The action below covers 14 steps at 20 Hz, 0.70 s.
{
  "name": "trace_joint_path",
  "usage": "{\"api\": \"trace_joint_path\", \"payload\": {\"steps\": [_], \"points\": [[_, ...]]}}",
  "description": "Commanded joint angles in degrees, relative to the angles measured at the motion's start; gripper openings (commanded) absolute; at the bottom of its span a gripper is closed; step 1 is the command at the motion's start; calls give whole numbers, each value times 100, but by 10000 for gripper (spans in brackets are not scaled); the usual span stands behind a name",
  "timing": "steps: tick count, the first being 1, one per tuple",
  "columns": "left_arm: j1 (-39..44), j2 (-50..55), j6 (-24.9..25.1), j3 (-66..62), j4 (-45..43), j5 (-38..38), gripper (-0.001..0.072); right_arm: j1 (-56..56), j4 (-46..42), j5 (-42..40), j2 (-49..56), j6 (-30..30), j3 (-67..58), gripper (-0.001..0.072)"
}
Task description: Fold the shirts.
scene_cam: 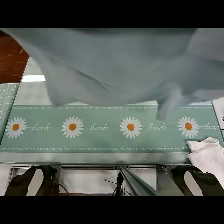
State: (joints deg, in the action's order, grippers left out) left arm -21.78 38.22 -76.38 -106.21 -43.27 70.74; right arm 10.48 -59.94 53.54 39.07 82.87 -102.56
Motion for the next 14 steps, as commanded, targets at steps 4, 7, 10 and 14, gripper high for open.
{"api": "trace_joint_path", "payload": {"steps": [4,7,10,14], "points": [[0,-822,-1036,-671,-1882,1257,17,4,-1707,2321,-72,610,-1674,21],[-2,-750,-1045,-667,-1980,2000,16,4,-2114,3171,-28,610,-1784,21],[0,-374,-1211,-649,-1847,2894,17,4,-2269,5042,522,337,-1777,21],[0,280,-1228,-295,-1469,3171,16,-48,-1950,5204,1661,245,-1572,20]]}}
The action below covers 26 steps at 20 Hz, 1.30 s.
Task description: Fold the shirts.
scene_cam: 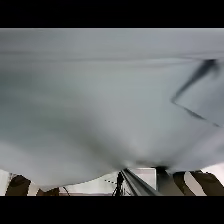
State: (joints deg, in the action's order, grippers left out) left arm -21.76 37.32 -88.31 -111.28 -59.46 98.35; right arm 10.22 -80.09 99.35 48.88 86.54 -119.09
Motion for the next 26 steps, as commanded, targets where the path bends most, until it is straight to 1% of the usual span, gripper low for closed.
{"api": "trace_joint_path", "payload": {"steps": [1,3,4,7,10,12,14,16,17,23,26], "points": [[-2,527,55,433,162,404,17,-22,197,623,1071,-129,173,20],[0,903,275,1038,162,219,16,-22,485,619,1840,-153,280,20],[0,1104,361,1377,164,-2,17,-22,619,575,2262,-149,280,20],[50,1812,570,2483,164,-933,17,-138,616,68,3276,-153,280,21],[472,2671,691,3097,164,-1875,16,-476,616,-844,3991,-173,280,21],[809,3283,815,3117,157,-2566,17,-658,605,-1705,4371,-188,280,20],[1012,3740,815,3117,160,-3386,17,-686,636,-2479,4704,-153,280,21],[1163,4070,815,3117,162,-4172,17,-682,621,-2955,5042,-4,280,20],[1239,4205,813,3117,162,-4448,17,-682,601,-3108,5195,-4,280,21],[1746,5123,815,3117,142,-5302,17,-682,656,-3849,6046,-4,280,21],[1888,5508,817,3117,138,-5445,17,-682,597,-4170,6347,61,280,21]]}}
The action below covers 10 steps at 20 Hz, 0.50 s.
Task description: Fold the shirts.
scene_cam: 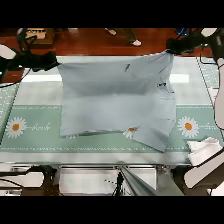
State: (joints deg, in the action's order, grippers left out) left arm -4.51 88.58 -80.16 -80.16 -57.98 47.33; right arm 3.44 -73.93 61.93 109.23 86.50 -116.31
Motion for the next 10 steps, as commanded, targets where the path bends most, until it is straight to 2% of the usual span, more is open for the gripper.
{"api": "trace_joint_path", "payload": {"steps": [1,6,8,10], "points": [[199,501,2,7,-11,-337,17,-4,-20,-424,413,162,2,21],[225,730,22,0,-9,-177,17,-2,-225,111,638,197,9,21],[195,721,42,-68,-13,284,17,28,-396,632,557,203,7,21],[190,719,262,-203,-52,1163,17,37,-450,1438,435,201,7,21]]}}
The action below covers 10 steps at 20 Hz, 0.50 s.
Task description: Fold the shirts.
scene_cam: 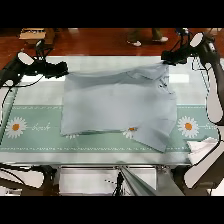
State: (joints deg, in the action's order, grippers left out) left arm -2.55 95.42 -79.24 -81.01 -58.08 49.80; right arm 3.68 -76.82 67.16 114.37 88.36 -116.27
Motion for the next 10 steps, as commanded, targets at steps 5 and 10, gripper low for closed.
{"api": "trace_joint_path", "payload": {"steps": [5,10], "points": [[-7,39,127,-258,-297,2275,17,13,-350,2396,-203,195,4,21],[-9,76,-328,-258,-625,2277,17,7,-323,2675,-184,562,11,21]]}}
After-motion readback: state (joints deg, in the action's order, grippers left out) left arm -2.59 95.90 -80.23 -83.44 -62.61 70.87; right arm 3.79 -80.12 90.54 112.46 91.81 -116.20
